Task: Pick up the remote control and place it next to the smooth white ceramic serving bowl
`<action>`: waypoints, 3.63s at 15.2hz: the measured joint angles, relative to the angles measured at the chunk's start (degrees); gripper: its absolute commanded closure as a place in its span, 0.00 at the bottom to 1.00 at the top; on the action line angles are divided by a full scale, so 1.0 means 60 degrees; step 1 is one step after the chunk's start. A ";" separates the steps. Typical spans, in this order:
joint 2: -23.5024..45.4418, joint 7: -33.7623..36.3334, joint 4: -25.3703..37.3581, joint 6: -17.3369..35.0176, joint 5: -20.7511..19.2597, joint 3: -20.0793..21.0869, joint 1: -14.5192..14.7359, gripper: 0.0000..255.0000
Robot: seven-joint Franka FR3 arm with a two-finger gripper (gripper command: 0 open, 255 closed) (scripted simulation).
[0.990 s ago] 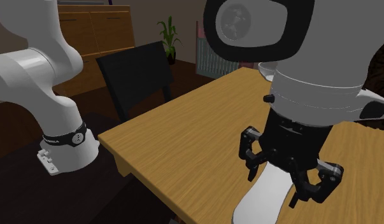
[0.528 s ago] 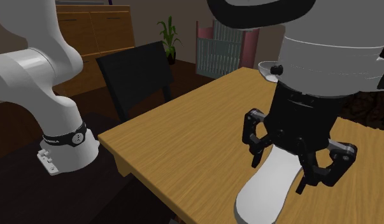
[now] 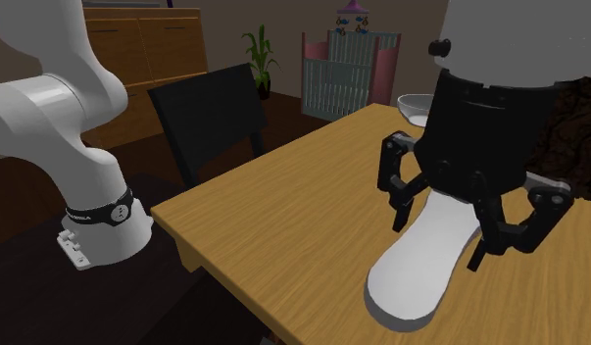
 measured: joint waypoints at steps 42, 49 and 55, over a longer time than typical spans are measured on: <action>0.1322 0.7151 0.2664 -0.1149 -0.0753 0.2551 0.4454 1.00; 0.1441 0.7202 0.1996 -0.0365 -0.0765 0.2560 0.4489 1.00; 0.1589 0.7198 0.1409 0.0370 -0.0771 0.2556 0.4490 1.00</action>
